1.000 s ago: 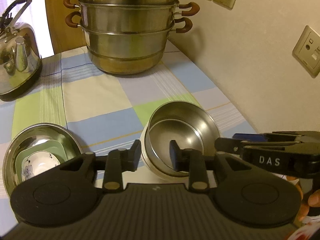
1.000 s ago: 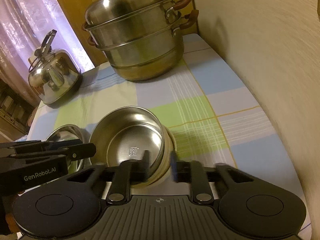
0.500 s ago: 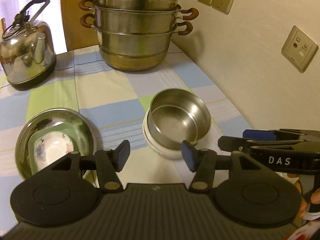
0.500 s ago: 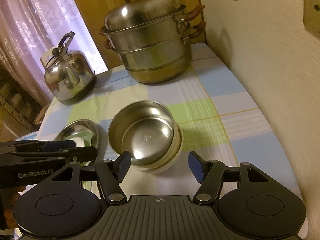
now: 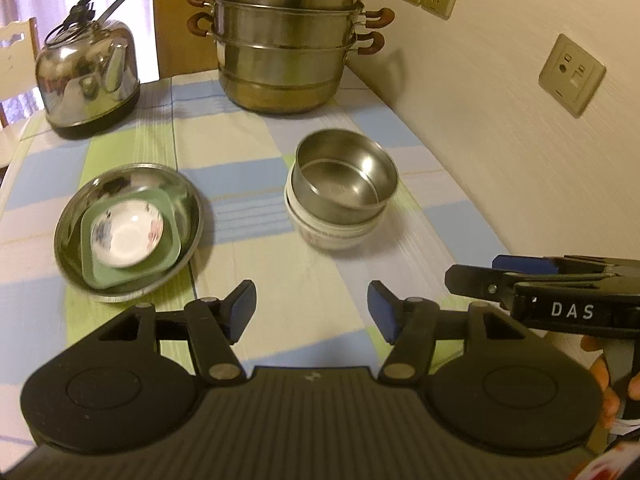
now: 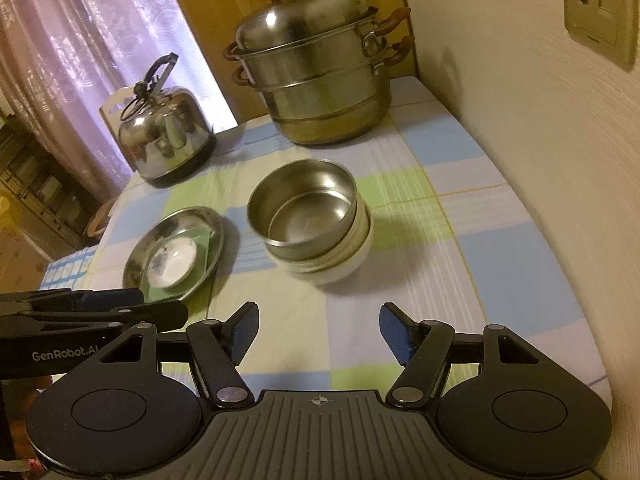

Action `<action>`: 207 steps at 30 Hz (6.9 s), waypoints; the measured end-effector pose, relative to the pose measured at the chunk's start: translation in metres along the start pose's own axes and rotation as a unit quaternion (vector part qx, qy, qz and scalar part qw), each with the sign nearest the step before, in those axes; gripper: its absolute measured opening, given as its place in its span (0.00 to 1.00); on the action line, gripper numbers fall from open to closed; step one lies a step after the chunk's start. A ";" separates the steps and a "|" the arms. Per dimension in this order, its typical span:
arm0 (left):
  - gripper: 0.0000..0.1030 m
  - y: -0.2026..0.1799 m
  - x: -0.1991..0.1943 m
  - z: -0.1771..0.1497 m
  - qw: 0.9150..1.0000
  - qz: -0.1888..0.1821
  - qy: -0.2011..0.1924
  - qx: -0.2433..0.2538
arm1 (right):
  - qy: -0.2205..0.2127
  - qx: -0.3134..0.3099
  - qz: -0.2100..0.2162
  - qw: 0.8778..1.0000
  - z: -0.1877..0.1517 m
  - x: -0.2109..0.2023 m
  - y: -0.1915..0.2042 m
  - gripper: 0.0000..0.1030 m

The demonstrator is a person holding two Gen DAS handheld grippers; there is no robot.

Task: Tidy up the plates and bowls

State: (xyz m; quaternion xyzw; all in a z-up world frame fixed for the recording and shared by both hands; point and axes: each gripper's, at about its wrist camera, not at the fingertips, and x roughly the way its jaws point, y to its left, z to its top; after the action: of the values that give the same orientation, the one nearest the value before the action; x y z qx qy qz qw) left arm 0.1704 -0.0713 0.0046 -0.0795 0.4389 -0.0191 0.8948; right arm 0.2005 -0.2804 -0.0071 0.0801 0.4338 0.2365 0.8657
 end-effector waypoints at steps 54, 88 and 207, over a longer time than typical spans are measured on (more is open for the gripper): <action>0.50 0.029 -0.012 -0.050 1.000 0.013 0.027 0.007 | 0.035 0.013 -0.018 0.999 -0.053 0.007 0.017 0.65; 0.03 0.023 0.130 0.094 0.999 -0.023 0.002 0.024 | -0.044 -0.012 -0.022 0.999 0.083 0.111 -0.038 0.03; 0.71 0.137 -0.065 -0.079 0.998 0.055 0.003 -0.019 | 0.046 -0.016 -0.030 0.998 -0.076 0.037 0.152 0.68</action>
State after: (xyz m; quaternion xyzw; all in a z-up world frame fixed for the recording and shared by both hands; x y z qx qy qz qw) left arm 0.0633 0.0609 -0.0144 -0.0725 0.4458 0.0384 0.8914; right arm 0.1079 -0.1348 -0.0274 0.0424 0.4719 0.2203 0.8526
